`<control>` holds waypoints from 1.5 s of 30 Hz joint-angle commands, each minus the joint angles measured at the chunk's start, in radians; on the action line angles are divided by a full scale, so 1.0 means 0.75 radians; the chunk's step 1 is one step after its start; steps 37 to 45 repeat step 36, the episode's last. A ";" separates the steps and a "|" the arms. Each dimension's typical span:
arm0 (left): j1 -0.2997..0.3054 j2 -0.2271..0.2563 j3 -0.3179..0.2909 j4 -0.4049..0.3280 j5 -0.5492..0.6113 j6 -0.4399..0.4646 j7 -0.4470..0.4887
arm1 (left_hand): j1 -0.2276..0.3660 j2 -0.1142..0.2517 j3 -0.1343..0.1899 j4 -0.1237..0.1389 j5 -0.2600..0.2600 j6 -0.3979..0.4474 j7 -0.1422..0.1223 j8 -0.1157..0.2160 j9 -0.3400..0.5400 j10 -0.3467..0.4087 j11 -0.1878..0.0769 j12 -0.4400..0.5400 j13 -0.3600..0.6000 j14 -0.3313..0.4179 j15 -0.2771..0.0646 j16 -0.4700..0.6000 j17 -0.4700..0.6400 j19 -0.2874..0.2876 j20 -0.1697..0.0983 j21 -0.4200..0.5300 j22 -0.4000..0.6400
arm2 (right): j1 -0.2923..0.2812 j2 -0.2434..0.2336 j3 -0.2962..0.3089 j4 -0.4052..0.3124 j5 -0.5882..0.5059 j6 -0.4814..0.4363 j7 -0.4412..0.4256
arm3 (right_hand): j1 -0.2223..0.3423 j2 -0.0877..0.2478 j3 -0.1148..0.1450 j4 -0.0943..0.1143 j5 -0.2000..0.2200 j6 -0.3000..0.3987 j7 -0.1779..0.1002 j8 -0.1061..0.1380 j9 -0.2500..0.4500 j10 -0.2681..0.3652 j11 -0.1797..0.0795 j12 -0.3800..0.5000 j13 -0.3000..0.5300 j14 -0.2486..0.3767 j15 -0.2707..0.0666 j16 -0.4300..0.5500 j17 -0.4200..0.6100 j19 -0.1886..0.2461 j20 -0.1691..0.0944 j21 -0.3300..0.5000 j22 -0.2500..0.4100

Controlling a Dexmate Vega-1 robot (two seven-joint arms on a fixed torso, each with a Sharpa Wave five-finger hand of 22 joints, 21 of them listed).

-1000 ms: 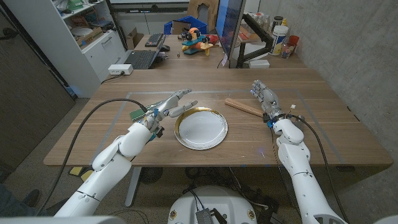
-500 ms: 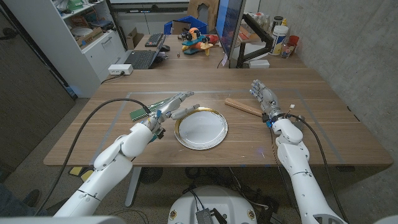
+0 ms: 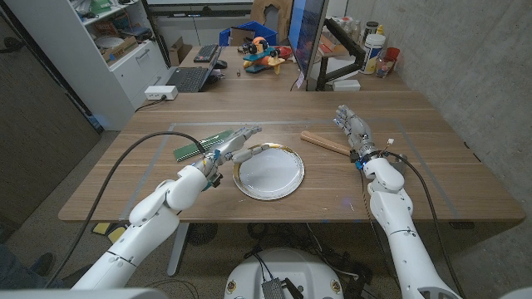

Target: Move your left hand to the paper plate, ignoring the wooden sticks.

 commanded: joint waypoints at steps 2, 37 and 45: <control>-0.016 0.003 0.044 0.031 0.062 0.006 0.000 | 0.017 -0.002 0.003 -0.005 0.007 0.009 0.004 0.001 0.002 -0.001 0.003 0.002 0.003 -0.005 0.005 0.005 0.004 -0.029 -0.011 0.007 0.002 | -0.009 0.019 -0.006 0.007 -0.002 0.025 -0.013 | -0.004 -0.001 -0.001 -0.007 0.009 0.011 0.000 0.006 0.004 0.014 -0.001 0.001 0.003 0.016 -0.001 0.005 0.003 0.006 -0.003 -0.004 0.006; -0.009 0.009 0.103 0.051 0.209 0.012 0.049 | 0.025 0.009 0.004 -0.007 0.008 0.014 -0.003 -0.001 0.003 0.004 -0.002 0.003 0.003 -0.002 0.004 0.006 0.005 -0.033 -0.011 0.009 0.002 | -0.082 0.034 -0.029 -0.072 -0.021 0.036 -0.031 | -0.009 0.000 0.000 -0.015 0.009 0.027 0.005 0.010 0.004 0.015 0.001 0.000 0.003 0.017 0.001 0.004 0.003 0.010 -0.004 -0.015 0.006; -0.009 0.009 0.103 0.051 0.209 0.012 0.049 | 0.025 0.009 0.004 -0.007 0.008 0.014 -0.003 -0.001 0.003 0.004 -0.002 0.003 0.003 -0.002 0.004 0.006 0.005 -0.033 -0.011 0.009 0.002 | -0.082 0.034 -0.029 -0.072 -0.021 0.036 -0.031 | -0.009 0.000 0.000 -0.015 0.009 0.027 0.005 0.010 0.004 0.015 0.001 0.000 0.003 0.017 0.001 0.004 0.003 0.010 -0.004 -0.015 0.006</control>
